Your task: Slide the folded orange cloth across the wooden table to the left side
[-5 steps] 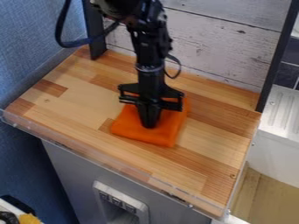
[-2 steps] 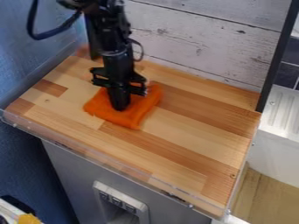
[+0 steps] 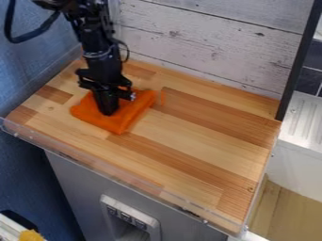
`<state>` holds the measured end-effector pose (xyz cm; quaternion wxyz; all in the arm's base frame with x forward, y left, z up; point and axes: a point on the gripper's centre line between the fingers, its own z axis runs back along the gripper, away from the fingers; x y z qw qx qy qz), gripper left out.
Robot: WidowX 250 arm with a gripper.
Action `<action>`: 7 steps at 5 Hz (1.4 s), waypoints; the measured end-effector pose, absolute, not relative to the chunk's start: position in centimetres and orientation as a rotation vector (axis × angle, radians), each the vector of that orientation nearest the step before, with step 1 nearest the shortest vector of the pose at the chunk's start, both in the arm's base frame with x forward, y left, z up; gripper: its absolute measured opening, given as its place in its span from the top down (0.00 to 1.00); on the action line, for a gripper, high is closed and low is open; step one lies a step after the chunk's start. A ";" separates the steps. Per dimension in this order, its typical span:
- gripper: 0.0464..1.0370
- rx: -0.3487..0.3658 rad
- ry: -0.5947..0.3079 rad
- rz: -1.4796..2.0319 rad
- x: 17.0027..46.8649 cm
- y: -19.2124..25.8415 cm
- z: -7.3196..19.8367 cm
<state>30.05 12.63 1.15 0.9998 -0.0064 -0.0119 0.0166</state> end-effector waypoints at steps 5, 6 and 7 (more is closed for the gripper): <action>0.04 0.026 0.031 0.016 32.3 6.1 7.3; 0.04 0.033 0.023 0.012 33.2 2.9 8.3; 0.04 0.035 0.007 0.003 34.1 0.3 9.5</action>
